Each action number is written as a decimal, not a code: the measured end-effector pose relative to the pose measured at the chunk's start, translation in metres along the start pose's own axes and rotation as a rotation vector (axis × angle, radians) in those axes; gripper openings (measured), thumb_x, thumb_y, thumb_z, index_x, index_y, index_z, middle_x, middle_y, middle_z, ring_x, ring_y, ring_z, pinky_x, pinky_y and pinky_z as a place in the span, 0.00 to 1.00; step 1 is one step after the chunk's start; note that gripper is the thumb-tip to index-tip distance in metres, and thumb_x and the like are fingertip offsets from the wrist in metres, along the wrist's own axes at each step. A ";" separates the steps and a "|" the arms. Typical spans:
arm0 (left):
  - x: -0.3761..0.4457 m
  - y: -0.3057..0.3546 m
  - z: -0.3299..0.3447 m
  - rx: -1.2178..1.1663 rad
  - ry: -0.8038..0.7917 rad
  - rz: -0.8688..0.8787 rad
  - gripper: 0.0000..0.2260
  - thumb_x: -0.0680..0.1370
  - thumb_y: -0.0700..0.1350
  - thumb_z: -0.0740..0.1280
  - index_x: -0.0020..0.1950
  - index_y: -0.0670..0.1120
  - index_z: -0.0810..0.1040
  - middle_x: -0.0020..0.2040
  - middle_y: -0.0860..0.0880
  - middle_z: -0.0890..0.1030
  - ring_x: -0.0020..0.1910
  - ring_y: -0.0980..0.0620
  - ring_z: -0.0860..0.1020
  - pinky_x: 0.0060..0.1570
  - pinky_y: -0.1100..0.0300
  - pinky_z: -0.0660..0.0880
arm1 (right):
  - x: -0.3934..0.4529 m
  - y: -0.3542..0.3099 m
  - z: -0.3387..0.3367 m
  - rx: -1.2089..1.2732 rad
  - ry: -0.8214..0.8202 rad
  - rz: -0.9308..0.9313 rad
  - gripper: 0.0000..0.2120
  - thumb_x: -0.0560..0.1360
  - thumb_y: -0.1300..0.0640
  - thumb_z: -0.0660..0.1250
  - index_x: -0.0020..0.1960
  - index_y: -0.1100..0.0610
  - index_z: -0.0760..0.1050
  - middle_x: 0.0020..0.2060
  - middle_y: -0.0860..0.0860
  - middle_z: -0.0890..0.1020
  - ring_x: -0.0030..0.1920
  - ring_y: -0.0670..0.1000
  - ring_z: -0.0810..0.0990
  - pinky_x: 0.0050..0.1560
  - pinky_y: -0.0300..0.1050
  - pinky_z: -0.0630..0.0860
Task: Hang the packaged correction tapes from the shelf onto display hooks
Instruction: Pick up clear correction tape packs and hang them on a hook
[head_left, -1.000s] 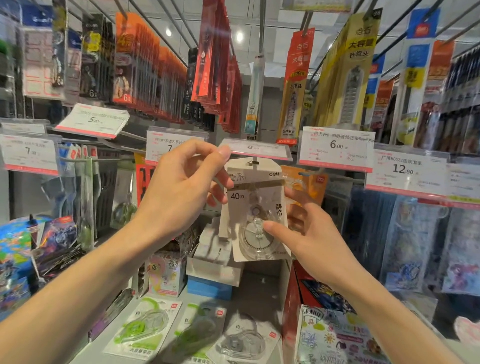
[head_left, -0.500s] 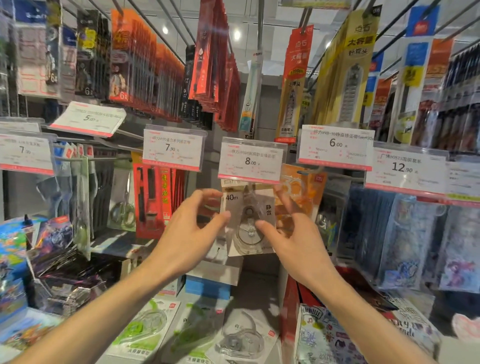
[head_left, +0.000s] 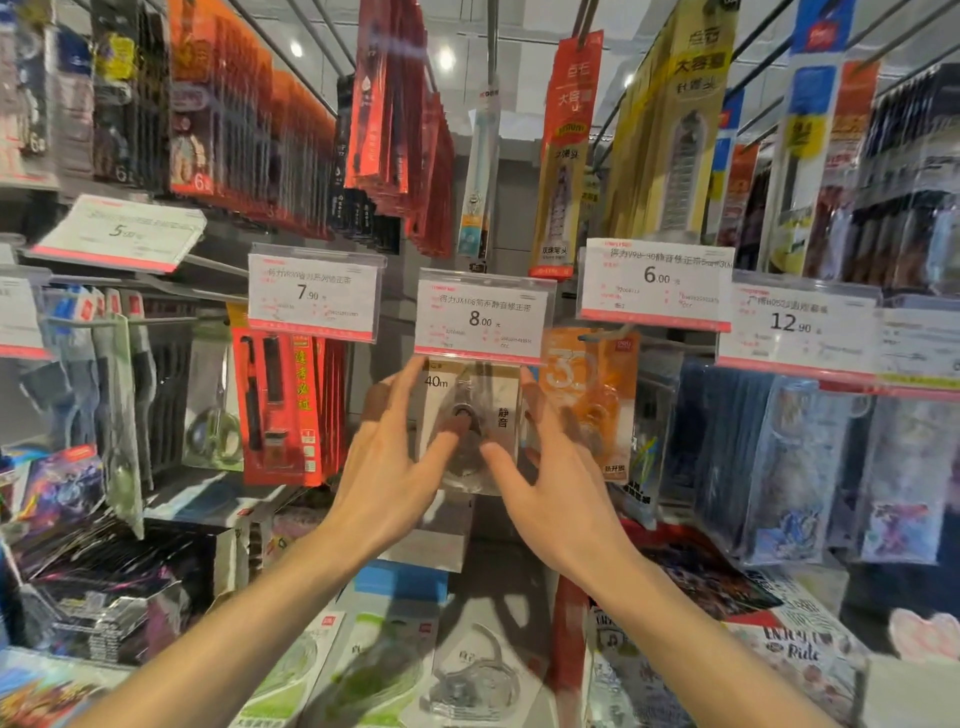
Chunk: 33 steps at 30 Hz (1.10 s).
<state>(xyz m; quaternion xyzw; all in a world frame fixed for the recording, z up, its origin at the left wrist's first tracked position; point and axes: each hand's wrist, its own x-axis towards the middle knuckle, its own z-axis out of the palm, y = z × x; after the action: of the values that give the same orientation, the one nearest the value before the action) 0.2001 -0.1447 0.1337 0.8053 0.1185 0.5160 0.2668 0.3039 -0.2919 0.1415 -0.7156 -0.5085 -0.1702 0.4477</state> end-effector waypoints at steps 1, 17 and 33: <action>0.001 0.000 0.002 -0.002 -0.022 -0.003 0.35 0.80 0.55 0.65 0.79 0.69 0.47 0.71 0.58 0.76 0.42 0.52 0.85 0.49 0.62 0.81 | 0.001 0.000 0.003 -0.005 -0.008 -0.017 0.34 0.81 0.42 0.63 0.79 0.35 0.47 0.73 0.40 0.73 0.54 0.47 0.84 0.54 0.45 0.78; 0.019 -0.018 0.017 -0.015 -0.190 -0.097 0.34 0.78 0.69 0.59 0.74 0.76 0.37 0.83 0.59 0.56 0.75 0.43 0.71 0.64 0.50 0.72 | 0.023 0.021 0.019 0.033 -0.102 0.116 0.34 0.80 0.49 0.64 0.74 0.32 0.45 0.75 0.48 0.69 0.66 0.53 0.78 0.56 0.42 0.70; 0.019 -0.018 -0.008 -0.090 -0.195 0.017 0.27 0.80 0.65 0.62 0.68 0.82 0.47 0.68 0.72 0.67 0.48 0.81 0.74 0.36 0.82 0.71 | 0.014 0.017 -0.012 0.180 -0.196 0.138 0.34 0.80 0.48 0.67 0.80 0.37 0.52 0.60 0.24 0.70 0.62 0.30 0.73 0.54 0.22 0.70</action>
<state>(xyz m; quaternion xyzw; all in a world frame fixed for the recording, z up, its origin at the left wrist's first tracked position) 0.2028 -0.1188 0.1406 0.8400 0.0619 0.4421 0.3085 0.3277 -0.2949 0.1496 -0.7192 -0.5124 -0.0221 0.4687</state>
